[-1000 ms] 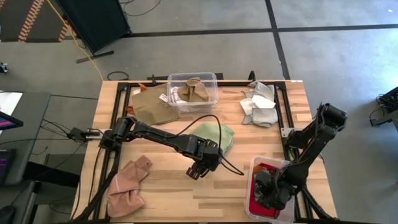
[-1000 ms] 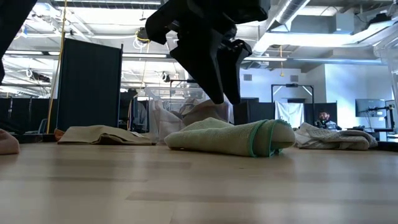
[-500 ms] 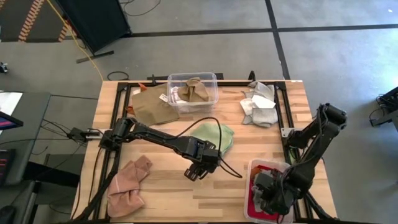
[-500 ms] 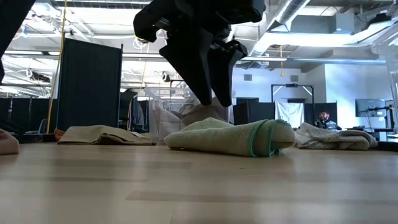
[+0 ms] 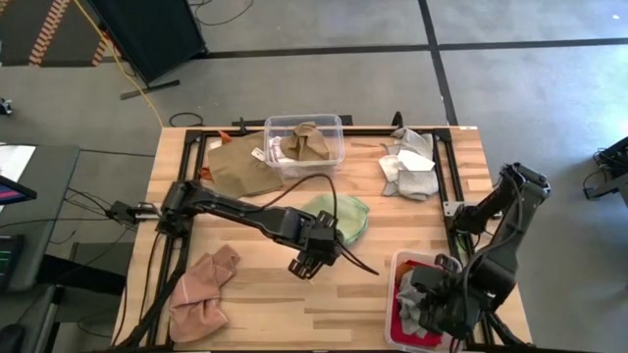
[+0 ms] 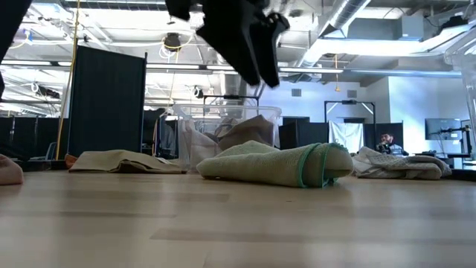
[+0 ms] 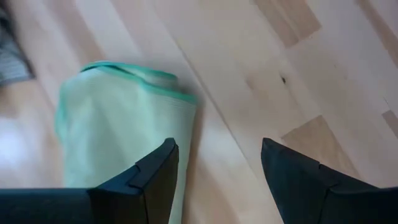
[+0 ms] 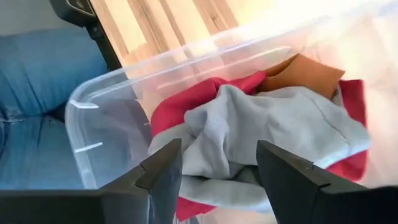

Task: Sort towels by color in basket
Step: Put the light brown towel into the top transparent bin

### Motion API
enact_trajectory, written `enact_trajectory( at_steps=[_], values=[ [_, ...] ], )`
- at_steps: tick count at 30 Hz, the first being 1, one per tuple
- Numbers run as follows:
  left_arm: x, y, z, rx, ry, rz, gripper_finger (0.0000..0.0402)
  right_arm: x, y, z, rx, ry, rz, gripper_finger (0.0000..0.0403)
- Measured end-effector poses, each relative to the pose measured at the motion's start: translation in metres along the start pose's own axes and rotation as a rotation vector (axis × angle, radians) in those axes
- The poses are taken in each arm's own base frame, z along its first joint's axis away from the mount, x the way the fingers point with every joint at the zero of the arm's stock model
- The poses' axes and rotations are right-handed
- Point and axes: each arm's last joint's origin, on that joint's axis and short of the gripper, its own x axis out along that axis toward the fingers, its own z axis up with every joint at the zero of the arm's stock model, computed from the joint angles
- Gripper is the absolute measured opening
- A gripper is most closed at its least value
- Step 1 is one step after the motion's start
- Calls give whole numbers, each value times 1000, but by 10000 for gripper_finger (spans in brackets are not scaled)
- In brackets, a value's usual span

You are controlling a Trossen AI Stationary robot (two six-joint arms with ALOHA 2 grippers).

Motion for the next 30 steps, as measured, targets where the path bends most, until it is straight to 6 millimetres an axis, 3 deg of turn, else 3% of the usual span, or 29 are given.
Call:
enact_trajectory(
  at_steps=[15, 24, 30],
  values=[
    [-94, -10, -23, -39, 33, 103, 220, -47, 7, 24, -230, -295, 12, 233],
    [-138, -34, -38, -98, 42, 90, 220, -50, 12, 48, -415, -446, -21, 233],
    [-151, -59, -45, -127, 101, 68, 220, -49, 14, 70, -519, -518, -29, 233]
  ],
)
